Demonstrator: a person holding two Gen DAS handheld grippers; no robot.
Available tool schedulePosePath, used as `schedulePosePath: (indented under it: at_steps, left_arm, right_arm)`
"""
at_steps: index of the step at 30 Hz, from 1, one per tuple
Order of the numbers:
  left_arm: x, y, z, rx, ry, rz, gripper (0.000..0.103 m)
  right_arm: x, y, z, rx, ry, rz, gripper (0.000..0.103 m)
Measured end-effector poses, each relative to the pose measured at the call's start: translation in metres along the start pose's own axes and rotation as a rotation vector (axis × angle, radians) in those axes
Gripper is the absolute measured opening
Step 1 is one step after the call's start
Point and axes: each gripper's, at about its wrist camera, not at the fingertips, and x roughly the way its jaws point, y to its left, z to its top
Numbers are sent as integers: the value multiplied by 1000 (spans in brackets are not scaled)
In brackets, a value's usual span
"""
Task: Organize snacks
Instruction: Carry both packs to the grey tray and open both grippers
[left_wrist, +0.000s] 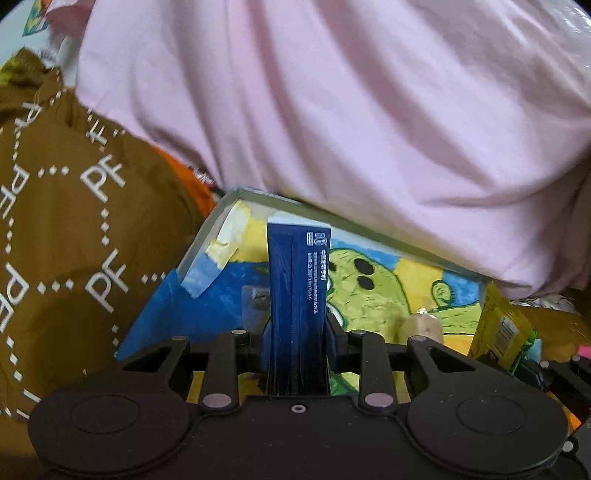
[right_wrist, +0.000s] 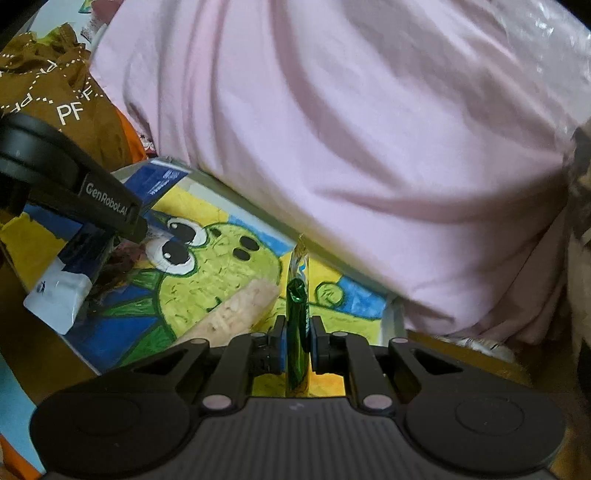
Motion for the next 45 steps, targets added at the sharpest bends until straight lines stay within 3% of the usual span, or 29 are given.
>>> schedulePosePath:
  at_steps: [5, 8, 16, 21, 25, 38, 45]
  left_arm:
    - [6, 3, -5, 1, 20, -1, 33]
    - [7, 4, -5, -2, 25, -4, 37]
    - [-6, 10, -1, -21, 4, -11, 65]
    - [-26, 15, 5, -33, -47, 3, 86]
    - [-42, 20, 14, -54, -87, 12, 97]
    - [-95, 17, 26, -8, -160, -6, 102]
    - [-125, 15, 15, 84, -163, -30, 102]
  right_arm:
    - [7, 2, -3, 27, 18, 39, 15]
    - [6, -2, -2, 74, 11, 79, 22]
    - [-6, -17, 6, 197, -27, 158, 55]
    - [-19, -27, 14, 261, -60, 188, 66]
    - [-31, -31, 21, 259, -83, 171, 74]
    - [-86, -41, 37, 295, -177, 107, 96]
    - [-123, -41, 17, 267, -224, 67, 103]
